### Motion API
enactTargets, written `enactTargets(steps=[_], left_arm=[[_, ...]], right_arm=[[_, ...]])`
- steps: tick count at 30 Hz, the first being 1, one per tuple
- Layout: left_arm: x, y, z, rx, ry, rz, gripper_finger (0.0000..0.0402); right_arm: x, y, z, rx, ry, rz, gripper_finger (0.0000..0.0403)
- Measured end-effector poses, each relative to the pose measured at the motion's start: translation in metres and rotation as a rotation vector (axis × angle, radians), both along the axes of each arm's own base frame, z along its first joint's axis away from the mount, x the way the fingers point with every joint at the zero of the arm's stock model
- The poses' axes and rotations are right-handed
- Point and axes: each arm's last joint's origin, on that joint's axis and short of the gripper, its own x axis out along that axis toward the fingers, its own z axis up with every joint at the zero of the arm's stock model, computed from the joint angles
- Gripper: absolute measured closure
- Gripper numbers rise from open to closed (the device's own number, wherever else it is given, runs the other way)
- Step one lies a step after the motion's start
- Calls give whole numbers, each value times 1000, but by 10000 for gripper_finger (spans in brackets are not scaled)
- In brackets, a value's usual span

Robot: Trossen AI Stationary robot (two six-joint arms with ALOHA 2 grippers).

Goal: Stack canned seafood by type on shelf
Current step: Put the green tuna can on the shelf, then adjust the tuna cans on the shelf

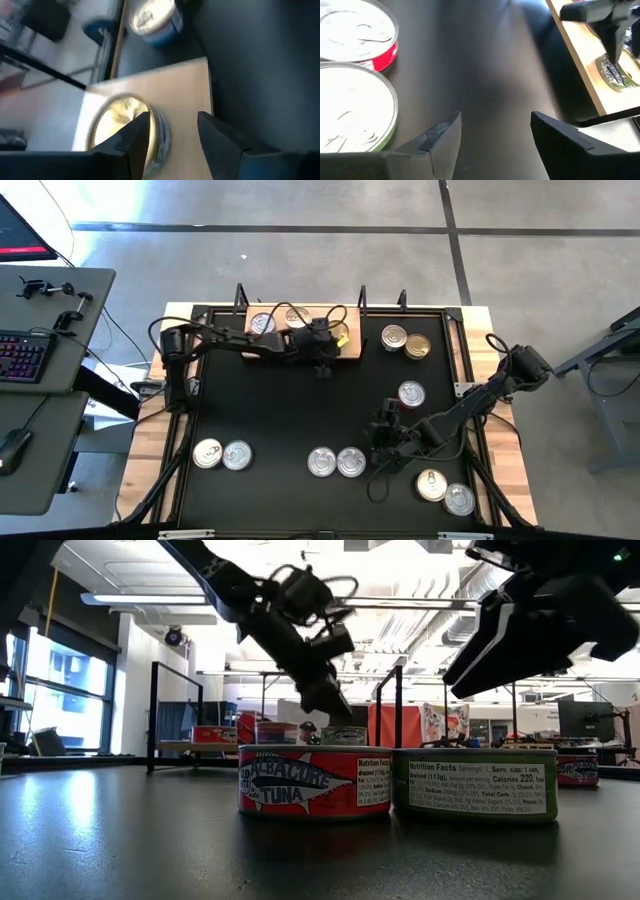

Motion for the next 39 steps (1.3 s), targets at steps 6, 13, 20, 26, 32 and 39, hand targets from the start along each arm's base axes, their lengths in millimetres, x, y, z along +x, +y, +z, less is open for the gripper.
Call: enactTargets(steps=[6, 13, 20, 26, 32, 39], left_arm=[[2, 19, -13, 36, 8, 43, 297], [6, 32, -32, 132, 42, 0, 330], [7, 47, -33, 137, -39, -15, 333], [5, 60, -40, 138, -50, 11, 337], [9, 57, -40, 102, -126, 44, 337], [15, 33, -19, 187, -137, 101, 337]], right_arm=[[5, -6, 1, 8, -10, -25, 171], [7, -10, 1, 6, -6, -32, 171], [7, -10, 1, 8, -8, -31, 171], [7, -10, 1, 13, -13, -33, 171], [7, -10, 1, 13, -13, -33, 171], [7, -10, 1, 16, -15, -36, 171]])
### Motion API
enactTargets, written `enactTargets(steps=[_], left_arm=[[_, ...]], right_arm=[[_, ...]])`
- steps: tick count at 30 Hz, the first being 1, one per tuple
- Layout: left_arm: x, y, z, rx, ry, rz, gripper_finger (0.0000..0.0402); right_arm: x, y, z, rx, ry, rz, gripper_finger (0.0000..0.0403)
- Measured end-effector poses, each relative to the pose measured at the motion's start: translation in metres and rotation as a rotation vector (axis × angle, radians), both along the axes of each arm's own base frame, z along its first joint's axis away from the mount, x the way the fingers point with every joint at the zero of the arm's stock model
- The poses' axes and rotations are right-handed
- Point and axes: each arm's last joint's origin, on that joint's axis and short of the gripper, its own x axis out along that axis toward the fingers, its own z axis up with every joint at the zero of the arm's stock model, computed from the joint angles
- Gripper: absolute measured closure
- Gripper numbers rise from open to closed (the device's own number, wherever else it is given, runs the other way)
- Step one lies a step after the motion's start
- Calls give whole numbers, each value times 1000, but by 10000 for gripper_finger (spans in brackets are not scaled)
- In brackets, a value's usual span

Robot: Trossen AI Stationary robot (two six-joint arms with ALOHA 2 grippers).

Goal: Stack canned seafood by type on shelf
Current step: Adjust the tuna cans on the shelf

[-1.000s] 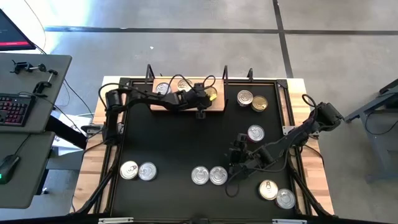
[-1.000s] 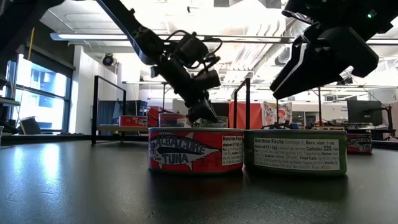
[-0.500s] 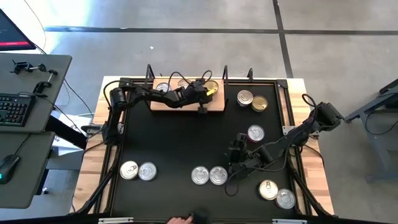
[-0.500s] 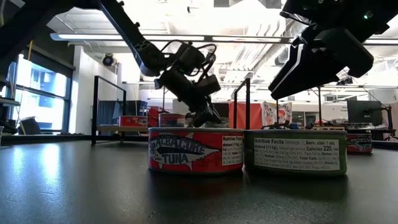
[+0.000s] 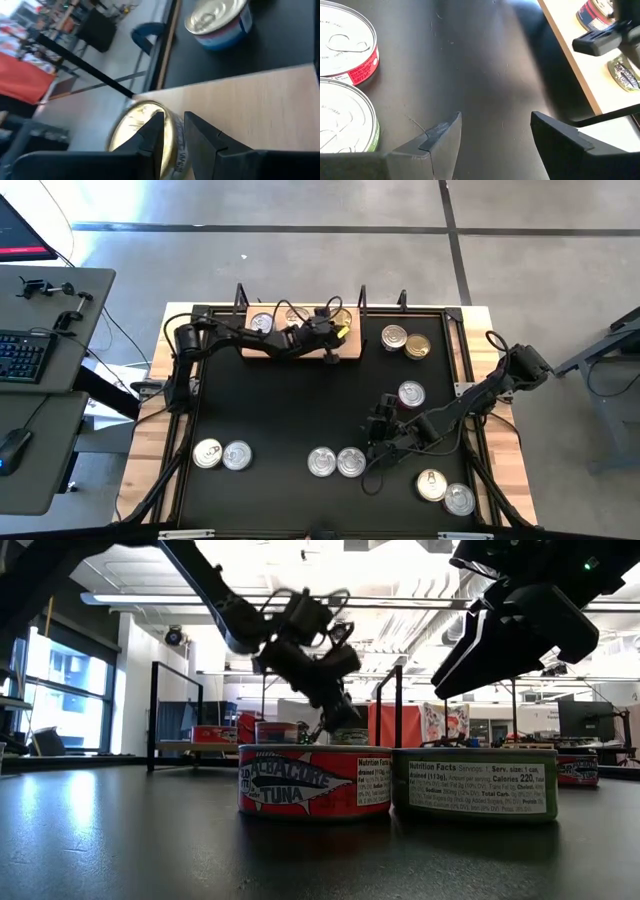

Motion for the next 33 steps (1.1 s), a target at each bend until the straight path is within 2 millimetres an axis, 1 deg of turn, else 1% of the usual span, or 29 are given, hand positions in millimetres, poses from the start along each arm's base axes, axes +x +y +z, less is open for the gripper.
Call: enactTargets(steps=[4, 8, 11, 13, 14, 15, 17, 19, 21, 23, 25, 28, 31, 33], left_arm=[[-2, -25, 20, 30, 28, 69, 337], [-12, -61, 38, -59, 63, 112, 340], [-27, -85, 41, -89, 68, 160, 351], [-41, -92, 42, -78, 45, 218, 362], [-49, -91, 42, -82, 35, 245, 368], [-56, -87, 44, -94, 17, 276, 374], [-69, -69, 48, -139, -31, 363, 385], [-81, -44, 52, -226, -76, 441, 395], [-91, -14, 51, -342, -112, 462, 400], [-99, 12, 44, -438, -125, 465, 400], [-106, 32, 33, -485, -121, 487, 401], [-110, 47, 20, -490, -101, 525, 401], [-107, 52, 12, -507, -102, 511, 401], [-103, 51, 9, -527, -109, 480, 401]], right_arm=[[0, 0, 1, 4, -18, -15, 171], [4, 1, 4, 32, -117, -78, 171], [11, 4, 2, 32, -163, -75, 171], [16, 7, -2, 25, -173, -58, 171], [18, 9, -6, 20, -175, -48, 171], [20, 10, -8, 15, -177, -39, 171], [25, 11, -14, 2, -177, -27, 171], [29, 13, -19, -5, -183, -16, 171], [33, 11, -21, -17, -186, -5, 171], [36, 9, -20, -18, -185, 12, 171], [40, 6, -19, -18, -185, 26, 171], [44, 0, -18, -32, -186, 29, 171], [47, -6, -18, -20, -172, 40, 171], [49, -10, -19, -8, -167, 41, 171]])
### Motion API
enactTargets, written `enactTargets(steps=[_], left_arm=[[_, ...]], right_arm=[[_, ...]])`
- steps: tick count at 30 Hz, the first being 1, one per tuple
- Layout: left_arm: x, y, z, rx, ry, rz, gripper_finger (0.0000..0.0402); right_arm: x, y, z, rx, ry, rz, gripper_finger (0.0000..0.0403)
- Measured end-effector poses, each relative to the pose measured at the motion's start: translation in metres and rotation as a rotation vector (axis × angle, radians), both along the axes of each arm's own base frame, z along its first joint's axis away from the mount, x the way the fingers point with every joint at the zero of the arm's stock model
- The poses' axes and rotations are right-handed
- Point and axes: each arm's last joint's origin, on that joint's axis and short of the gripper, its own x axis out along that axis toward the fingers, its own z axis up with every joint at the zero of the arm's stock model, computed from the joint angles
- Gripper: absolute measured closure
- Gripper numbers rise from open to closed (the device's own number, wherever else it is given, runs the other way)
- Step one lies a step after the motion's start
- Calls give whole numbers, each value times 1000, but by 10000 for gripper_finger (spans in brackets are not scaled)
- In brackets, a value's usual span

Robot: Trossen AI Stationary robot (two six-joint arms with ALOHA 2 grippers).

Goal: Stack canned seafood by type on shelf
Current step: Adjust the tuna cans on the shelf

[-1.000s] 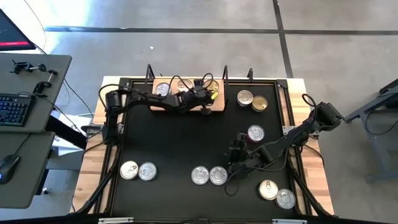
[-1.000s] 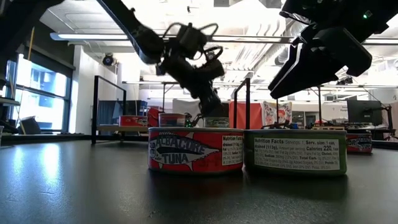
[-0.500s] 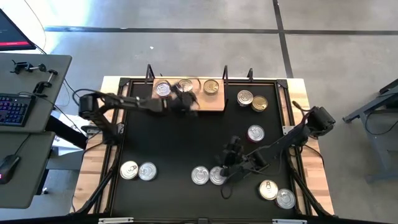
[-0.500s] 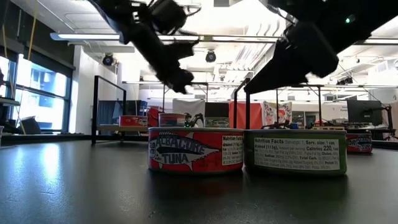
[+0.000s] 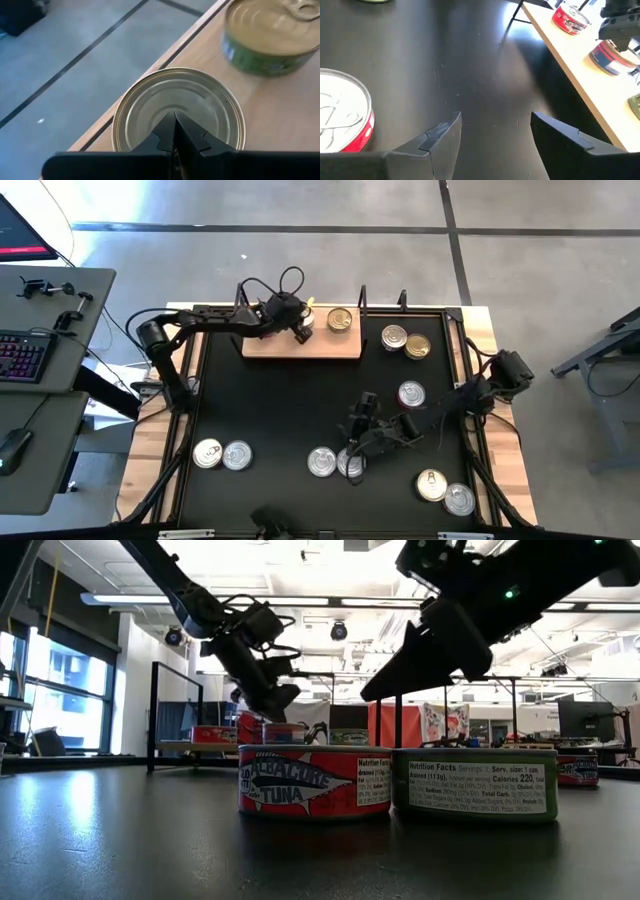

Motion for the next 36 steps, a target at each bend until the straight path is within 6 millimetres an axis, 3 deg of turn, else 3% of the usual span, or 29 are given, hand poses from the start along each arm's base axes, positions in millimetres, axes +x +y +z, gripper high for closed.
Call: enactTargets(steps=[10, 20, 31, 36], left_arm=[[7, -15, 4, 3, -18, -32, 401], [-4, -23, 34, 43, -40, -23, 401], [0, -16, 13, -5, -2, -33, 401], [-4, -8, 12, 8, 0, -12, 401]], right_arm=[[2, -2, -1, 64, 10, 28, 171], [2, -2, -1, 66, 8, 28, 171], [2, -1, -1, 77, 10, 38, 171], [2, -1, -1, 87, 17, 53, 171]])
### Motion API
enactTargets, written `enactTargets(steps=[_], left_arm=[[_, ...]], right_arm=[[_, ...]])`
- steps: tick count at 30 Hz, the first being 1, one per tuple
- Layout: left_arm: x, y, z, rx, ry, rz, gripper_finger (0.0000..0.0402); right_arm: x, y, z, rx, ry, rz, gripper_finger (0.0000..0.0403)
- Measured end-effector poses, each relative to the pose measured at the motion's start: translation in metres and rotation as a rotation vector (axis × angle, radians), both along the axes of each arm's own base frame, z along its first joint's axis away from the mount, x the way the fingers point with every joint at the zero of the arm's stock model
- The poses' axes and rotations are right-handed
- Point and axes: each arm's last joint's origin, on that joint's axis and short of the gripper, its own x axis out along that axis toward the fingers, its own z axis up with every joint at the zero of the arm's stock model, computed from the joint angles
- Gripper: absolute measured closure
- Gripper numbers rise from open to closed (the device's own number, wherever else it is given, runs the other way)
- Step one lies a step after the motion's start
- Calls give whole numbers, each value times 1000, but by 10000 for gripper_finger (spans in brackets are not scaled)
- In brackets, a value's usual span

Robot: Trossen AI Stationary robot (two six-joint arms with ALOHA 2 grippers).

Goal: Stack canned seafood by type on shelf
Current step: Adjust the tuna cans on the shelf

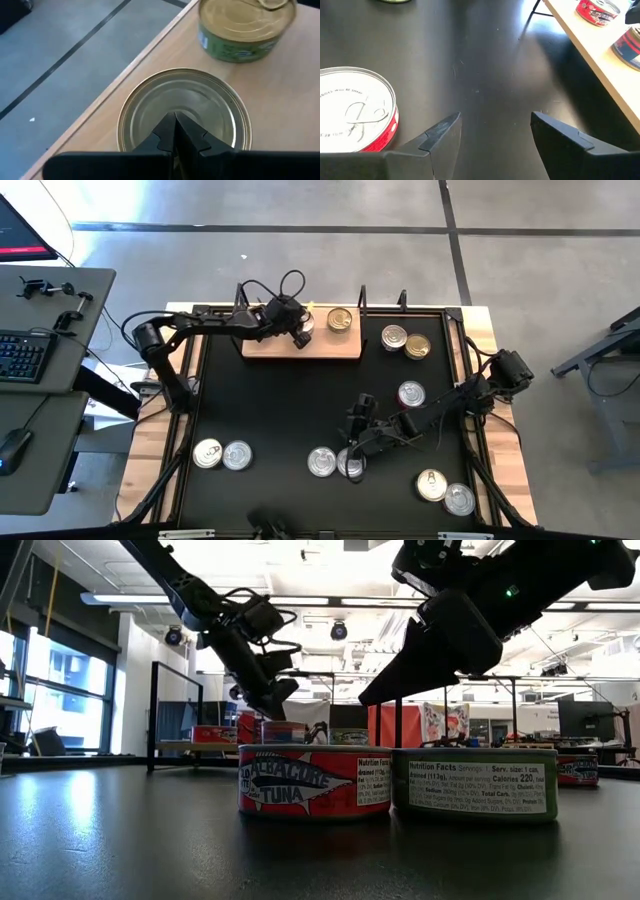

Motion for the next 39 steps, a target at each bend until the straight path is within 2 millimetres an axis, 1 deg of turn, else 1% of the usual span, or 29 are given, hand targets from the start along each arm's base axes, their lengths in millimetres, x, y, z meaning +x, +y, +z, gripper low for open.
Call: enactTargets(steps=[5, 9, 12, 15, 18, 21, 25, 30, 34, 39], left_arm=[[-1, 5, 3, 24, -18, 9, 401], [-5, -5, 10, 41, 45, 10, 401], [-14, -17, 19, 86, 154, 101, 401], [-28, -27, 30, 132, 258, 199, 401], [-42, -31, 36, 78, 275, 261, 401], [-53, -25, 32, 5, 302, 316, 401], [-58, -16, 21, 8, 324, 346, 401], [-56, -13, 4, -32, 358, 335, 401], [-50, -9, -1, -29, 339, 326, 401], [-48, -8, -3, -24, 330, 322, 401]], right_arm=[[0, 0, 0, -1, 2, 1, 171], [0, 0, 0, -2, 3, 1, 171], [0, 0, 0, 2, 2, -1, 171], [0, 0, 0, 15, -3, -11, 171], [0, 0, 0, 18, -4, -13, 171], [0, -1, 0, 18, -5, -16, 171], [0, -1, 0, 19, -6, -17, 171], [0, -1, 0, 18, -5, -17, 171], [0, -1, 0, 14, -3, -14, 171], [0, -1, 0, 13, -2, -14, 171]])
